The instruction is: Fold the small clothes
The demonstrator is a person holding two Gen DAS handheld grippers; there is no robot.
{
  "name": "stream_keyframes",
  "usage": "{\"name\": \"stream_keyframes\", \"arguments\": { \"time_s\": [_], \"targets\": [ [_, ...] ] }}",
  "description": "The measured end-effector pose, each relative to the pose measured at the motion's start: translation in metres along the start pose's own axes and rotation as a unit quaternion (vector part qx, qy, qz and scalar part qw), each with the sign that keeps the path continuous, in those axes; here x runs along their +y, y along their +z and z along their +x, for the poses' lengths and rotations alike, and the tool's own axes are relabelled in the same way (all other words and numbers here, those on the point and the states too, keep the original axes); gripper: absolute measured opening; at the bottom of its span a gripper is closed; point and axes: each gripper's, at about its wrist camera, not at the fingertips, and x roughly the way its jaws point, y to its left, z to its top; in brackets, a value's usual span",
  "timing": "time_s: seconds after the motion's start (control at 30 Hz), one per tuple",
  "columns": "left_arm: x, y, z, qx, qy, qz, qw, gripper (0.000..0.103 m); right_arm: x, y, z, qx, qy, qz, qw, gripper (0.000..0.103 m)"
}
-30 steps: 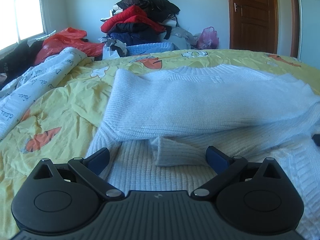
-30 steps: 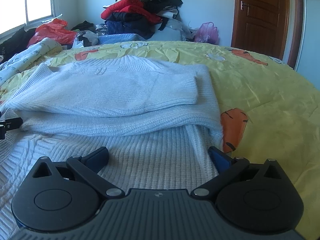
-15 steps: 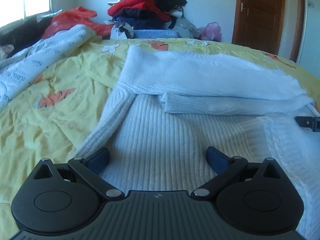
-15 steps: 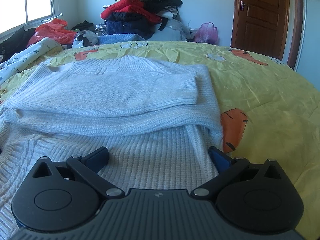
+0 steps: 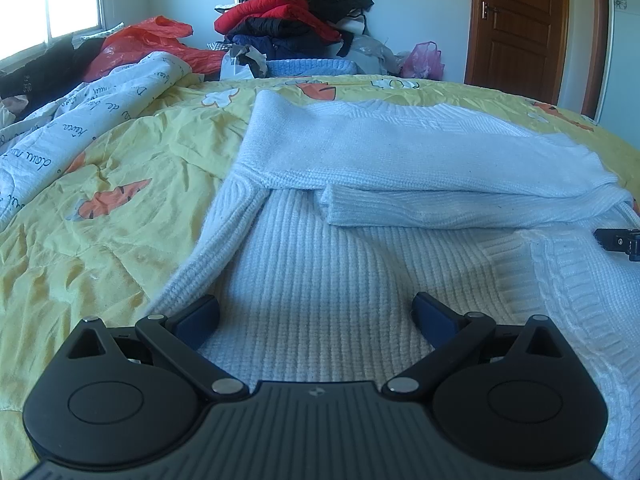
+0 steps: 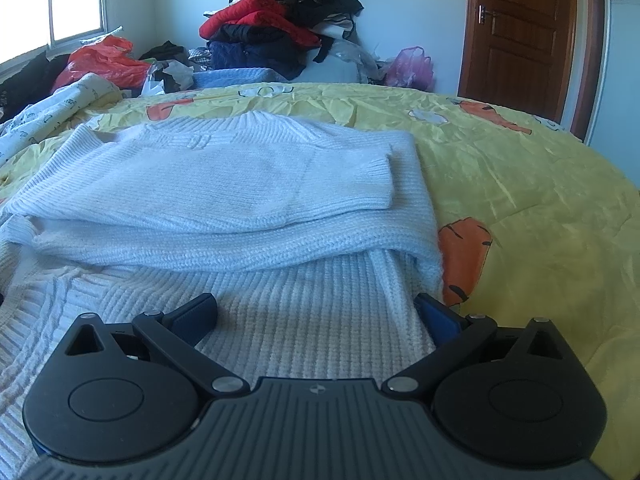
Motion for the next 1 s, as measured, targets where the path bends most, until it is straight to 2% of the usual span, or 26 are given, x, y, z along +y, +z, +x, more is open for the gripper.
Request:
{"name": "stream_keyframes", "arguments": {
  "time_s": [0.4,0.53,0.63,0.73,0.9,1.0],
  "targets": [
    [0.0,0.0,0.0,0.0,0.0,0.0,1.0,0.103,0.002,-0.004,-0.006,0.001,-0.008,0.002,1.0,0.101],
    [0.0,0.0,0.0,0.0,0.0,0.0,1.0,0.103,0.006,-0.019,-0.028,0.006,-0.009,-0.009,1.0,0.101],
    [0.0,0.0,0.0,0.0,0.0,0.001,1.0,0.103,0.013,-0.036,-0.049,0.001,-0.015,-0.037,0.999,0.102],
    [-0.001,0.0,0.0,0.0,0.0,0.0,1.0,0.103,0.01,-0.047,-0.061,-0.009,-0.017,-0.037,0.999,0.103],
    [0.0,0.001,-0.004,0.004,0.005,0.001,1.0,0.103,0.008,-0.043,-0.054,-0.001,-0.01,-0.026,1.0,0.103],
    [0.002,-0.003,-0.022,0.01,0.005,-0.011,0.9999,0.103,0.006,-0.043,-0.054,0.0,-0.005,-0.021,1.0,0.102]
  ]
}}
